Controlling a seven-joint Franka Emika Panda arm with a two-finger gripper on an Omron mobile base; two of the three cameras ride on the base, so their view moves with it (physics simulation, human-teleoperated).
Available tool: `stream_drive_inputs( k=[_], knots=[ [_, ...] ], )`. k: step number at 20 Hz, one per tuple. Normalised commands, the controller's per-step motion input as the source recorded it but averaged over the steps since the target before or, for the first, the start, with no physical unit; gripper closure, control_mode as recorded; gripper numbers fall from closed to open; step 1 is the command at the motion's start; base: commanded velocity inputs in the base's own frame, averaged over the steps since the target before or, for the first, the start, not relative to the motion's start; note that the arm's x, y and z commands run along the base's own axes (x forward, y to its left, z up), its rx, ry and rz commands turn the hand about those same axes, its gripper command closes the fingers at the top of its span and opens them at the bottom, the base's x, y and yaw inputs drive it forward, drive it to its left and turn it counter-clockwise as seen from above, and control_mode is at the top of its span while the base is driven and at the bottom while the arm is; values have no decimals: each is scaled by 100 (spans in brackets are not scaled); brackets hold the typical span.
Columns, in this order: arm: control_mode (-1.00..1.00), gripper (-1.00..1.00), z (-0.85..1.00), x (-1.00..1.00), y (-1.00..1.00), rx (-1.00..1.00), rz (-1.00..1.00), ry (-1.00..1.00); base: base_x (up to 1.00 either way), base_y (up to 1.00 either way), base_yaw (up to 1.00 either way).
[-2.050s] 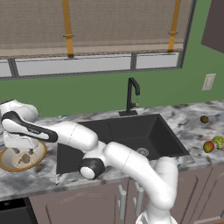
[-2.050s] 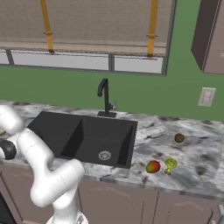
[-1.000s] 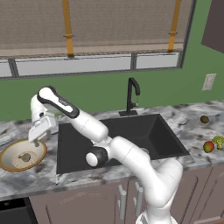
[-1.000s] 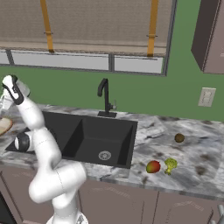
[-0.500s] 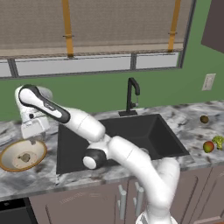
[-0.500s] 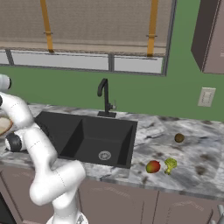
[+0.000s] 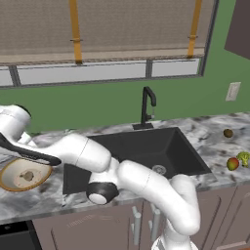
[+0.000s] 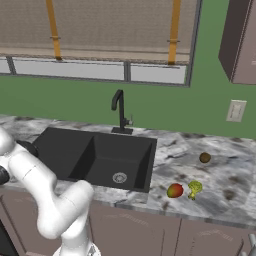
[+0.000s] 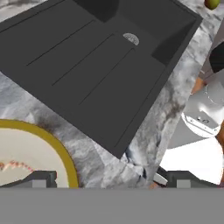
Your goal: There is a mixed pile of frozen fruits and vegetables on the counter. Locate all the frozen vegetables and place the items in a bowl on the counter. Take all the frozen fruits and defrost them in a running sink.
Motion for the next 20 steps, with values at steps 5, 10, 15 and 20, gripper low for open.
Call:
stream_drive_inputs(
  k=[5,10,15,20],
  knots=[
    [-100,-100,-7,-9,-87,6,-60,3,0,0,0],
    [-100,-100,59,-50,-29,-12,-34,8,0,0,0],
    [-100,-100,37,-86,-1,-63,34,46,0,0,0],
    [-100,-100,1,-56,-41,-59,18,61,0,0,0]
  ],
)
